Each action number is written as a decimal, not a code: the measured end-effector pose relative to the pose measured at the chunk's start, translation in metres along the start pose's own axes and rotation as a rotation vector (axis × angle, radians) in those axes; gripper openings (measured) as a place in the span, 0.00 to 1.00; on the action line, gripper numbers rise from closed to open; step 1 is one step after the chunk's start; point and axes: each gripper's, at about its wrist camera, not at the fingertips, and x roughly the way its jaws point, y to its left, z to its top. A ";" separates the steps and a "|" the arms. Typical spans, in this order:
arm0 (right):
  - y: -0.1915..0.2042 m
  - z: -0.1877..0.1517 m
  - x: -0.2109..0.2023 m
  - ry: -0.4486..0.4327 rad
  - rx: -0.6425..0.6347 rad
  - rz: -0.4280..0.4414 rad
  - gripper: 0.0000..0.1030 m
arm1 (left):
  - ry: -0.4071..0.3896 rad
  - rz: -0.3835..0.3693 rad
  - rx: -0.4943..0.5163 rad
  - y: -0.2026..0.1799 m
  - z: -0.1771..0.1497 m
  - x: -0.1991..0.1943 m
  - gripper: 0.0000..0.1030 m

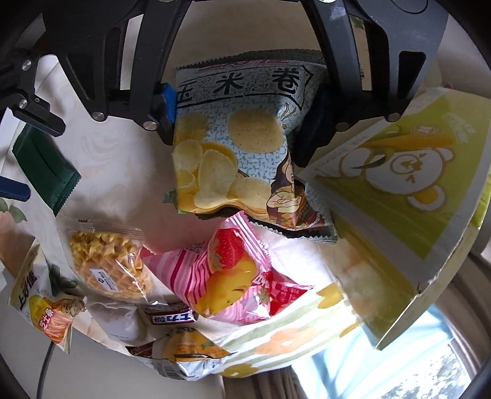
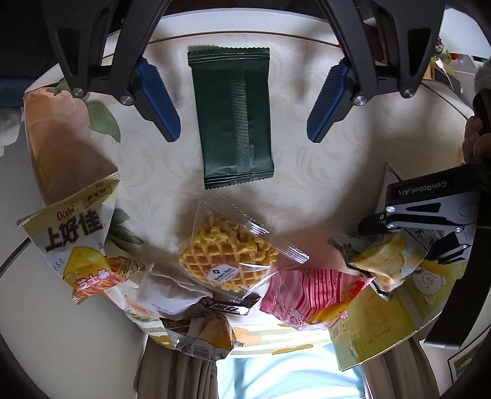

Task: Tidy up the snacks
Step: 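Grasp the chips bag with left tool while right tool grasps dark green packet, then carry chips bag and green packet over the yellow box and open both tools, then move both tools back toward the remaining snacks on the table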

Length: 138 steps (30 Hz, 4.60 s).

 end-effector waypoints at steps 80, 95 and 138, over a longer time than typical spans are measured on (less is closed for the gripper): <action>0.193 0.245 -0.059 -0.232 -0.272 0.312 0.40 | -0.128 0.112 -0.601 0.311 0.017 -0.106 0.55; 0.229 0.259 -0.005 -0.083 -0.277 0.289 0.40 | -0.059 0.086 -0.566 0.346 0.026 -0.058 1.00; 0.202 0.212 -0.057 -0.162 -0.185 0.277 0.90 | -0.130 -0.024 -0.515 0.285 0.003 -0.124 1.00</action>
